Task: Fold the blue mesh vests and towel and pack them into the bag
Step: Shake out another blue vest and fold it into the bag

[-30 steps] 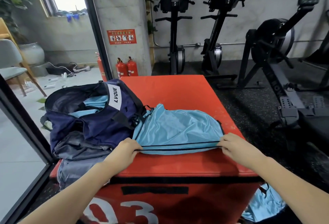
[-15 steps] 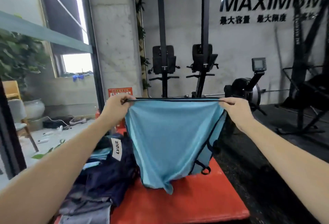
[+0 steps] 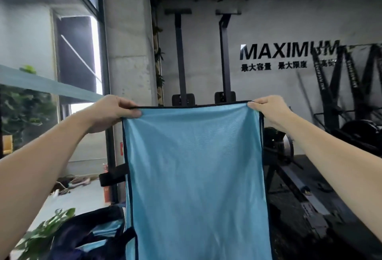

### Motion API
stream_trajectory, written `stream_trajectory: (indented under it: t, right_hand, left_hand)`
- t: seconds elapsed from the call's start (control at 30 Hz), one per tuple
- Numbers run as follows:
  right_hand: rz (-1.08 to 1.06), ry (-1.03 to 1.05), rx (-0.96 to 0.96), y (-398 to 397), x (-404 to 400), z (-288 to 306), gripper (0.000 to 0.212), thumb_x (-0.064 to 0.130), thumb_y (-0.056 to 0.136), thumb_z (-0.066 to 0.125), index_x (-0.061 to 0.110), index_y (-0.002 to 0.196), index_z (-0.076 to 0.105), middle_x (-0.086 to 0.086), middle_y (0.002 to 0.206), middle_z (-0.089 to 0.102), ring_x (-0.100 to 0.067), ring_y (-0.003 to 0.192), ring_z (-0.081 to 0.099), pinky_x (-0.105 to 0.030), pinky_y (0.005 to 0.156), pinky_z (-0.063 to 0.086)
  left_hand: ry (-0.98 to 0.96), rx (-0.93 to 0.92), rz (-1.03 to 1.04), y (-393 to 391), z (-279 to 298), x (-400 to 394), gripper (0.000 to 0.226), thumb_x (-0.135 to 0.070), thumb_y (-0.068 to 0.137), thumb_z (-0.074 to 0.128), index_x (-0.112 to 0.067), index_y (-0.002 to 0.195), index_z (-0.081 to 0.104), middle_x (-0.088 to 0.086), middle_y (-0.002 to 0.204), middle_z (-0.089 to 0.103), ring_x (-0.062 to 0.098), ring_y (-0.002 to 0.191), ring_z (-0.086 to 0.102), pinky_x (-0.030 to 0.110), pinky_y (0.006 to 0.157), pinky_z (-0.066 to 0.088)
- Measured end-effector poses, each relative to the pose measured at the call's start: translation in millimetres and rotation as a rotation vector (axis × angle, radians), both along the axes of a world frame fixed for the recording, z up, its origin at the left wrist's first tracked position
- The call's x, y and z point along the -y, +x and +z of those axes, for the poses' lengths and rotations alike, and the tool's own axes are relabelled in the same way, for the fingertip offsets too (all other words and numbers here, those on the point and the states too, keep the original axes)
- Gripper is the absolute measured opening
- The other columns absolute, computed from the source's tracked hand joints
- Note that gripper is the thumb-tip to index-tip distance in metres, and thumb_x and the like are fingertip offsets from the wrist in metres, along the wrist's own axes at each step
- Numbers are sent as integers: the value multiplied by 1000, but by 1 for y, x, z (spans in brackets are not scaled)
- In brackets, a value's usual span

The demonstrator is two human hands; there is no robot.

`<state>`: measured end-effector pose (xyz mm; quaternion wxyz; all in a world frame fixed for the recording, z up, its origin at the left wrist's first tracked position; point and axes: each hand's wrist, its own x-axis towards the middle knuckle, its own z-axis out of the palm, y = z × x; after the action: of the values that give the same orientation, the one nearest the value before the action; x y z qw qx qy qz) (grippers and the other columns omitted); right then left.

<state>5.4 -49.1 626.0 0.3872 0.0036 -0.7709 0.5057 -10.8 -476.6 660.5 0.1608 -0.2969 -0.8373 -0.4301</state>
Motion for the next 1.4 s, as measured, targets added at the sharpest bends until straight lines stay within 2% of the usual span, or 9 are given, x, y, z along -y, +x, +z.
stream_trajectory:
  t: [0.13,0.27,0.43,0.53,0.77,0.87,1.0,1.17,1.4]
  right_hand:
    - [91,20,78,-10,1,-7,22,20,88,74,8,106,74,-5,112,68,-16,111,55,-34,111,34]
    - [105,67,188,-41,2,-30,18,20,85,78,11,100,76,-4,112,70,-17,116,56,-32,108,36]
    - [59,245,282,-88,0,-79,14,24,83,80,15,94,80,1,92,74,-10,87,64,-25,85,45]
    - [-6,321,280,-115,-2,-109,11,28,77,85,18,79,79,2,75,73,-10,67,61,-19,61,42]
    - [41,538,483,-168,-14,-191,21,20,80,81,24,95,67,1,89,68,-12,88,63,-25,76,47]
    - [89,693,632,-180,-15,-231,12,19,81,77,24,91,72,8,79,69,-1,70,63,-15,66,46]
    - [204,557,847,-193,-14,-294,10,-1,82,68,7,87,67,-10,67,71,-17,54,71,-22,45,48]
    - [354,351,1043,-212,-11,-346,10,2,85,70,4,94,67,-18,77,72,-28,73,74,-39,68,62]
    - [240,255,963,-274,-20,-332,9,4,92,67,-3,88,65,-18,72,69,-30,68,75,-27,46,52]
  left_hand:
    - [36,61,16,-24,-12,11,20,-8,80,78,-6,100,76,4,96,77,20,95,73,13,71,53]
    - [83,112,94,-73,-43,16,22,-18,75,83,-12,95,79,-2,95,77,19,98,71,29,91,52]
    - [24,154,169,-136,-108,15,14,-22,83,78,-13,94,79,-1,92,77,18,93,71,20,74,55]
    - [-33,152,246,-166,-150,12,7,-24,83,79,-17,85,77,0,85,76,22,87,71,34,81,58]
    - [-197,219,252,-199,-234,-6,21,-14,77,83,-22,90,69,1,71,73,4,51,58,21,57,45]
    - [-403,245,261,-212,-275,-11,18,-20,75,84,-30,85,73,-9,72,70,-3,58,60,10,56,41]
    - [-532,485,203,-227,-337,-20,7,-7,79,71,-12,84,71,8,62,72,13,54,68,13,53,46]
    - [-578,576,173,-246,-379,-36,19,-23,80,74,-7,72,68,8,60,71,11,49,62,23,61,55]
    - [-492,482,282,-314,-354,-65,6,-16,83,77,-13,81,73,5,54,68,11,42,62,18,48,48]
